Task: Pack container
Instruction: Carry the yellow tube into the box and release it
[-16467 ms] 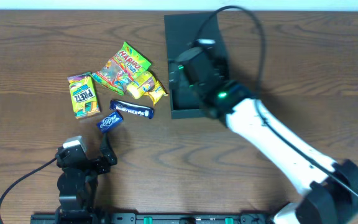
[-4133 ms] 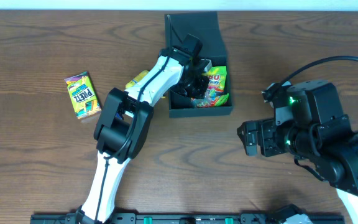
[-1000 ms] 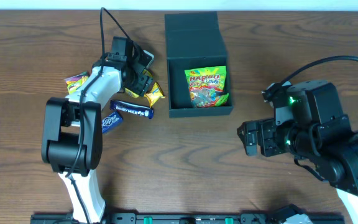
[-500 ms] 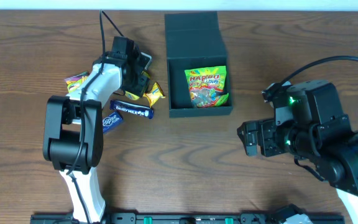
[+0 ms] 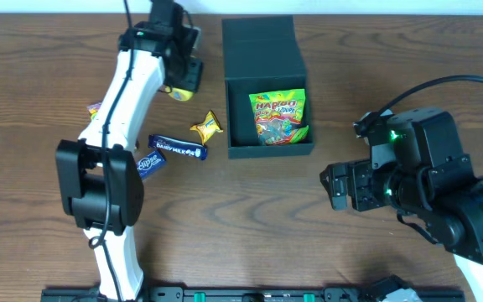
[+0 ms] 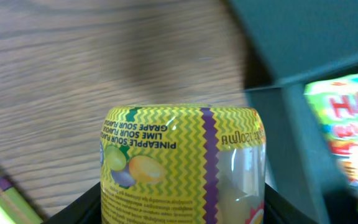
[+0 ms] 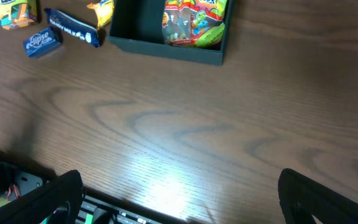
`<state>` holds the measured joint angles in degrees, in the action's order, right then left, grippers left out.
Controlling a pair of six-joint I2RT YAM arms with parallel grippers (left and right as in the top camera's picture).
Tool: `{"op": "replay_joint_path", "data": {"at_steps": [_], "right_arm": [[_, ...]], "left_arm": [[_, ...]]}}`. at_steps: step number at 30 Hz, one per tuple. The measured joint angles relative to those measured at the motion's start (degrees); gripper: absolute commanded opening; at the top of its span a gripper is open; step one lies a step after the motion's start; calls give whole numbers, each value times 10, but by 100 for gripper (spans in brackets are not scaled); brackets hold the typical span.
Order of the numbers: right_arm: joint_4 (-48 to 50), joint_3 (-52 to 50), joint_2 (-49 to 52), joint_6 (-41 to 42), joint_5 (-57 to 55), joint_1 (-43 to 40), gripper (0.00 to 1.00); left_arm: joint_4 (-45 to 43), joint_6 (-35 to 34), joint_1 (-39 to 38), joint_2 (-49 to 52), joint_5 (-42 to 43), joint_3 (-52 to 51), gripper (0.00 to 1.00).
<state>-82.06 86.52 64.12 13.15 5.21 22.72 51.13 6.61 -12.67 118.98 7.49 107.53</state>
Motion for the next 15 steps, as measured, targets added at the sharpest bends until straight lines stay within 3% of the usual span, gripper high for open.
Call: {"op": "replay_joint_path", "data": {"at_steps": [6, 10, 15], "right_arm": [[0, 0, 0, 0, 0, 0, 99], [0, 0, 0, 0, 0, 0, 99], [0, 0, 0, 0, 0, 0, 99]], "left_arm": [[25, -85, -99, 0, 0, 14, 41], [63, -152, -143, 0, 0, 14, 31], [108, -180, -165, 0, -2, 14, 27]]}}
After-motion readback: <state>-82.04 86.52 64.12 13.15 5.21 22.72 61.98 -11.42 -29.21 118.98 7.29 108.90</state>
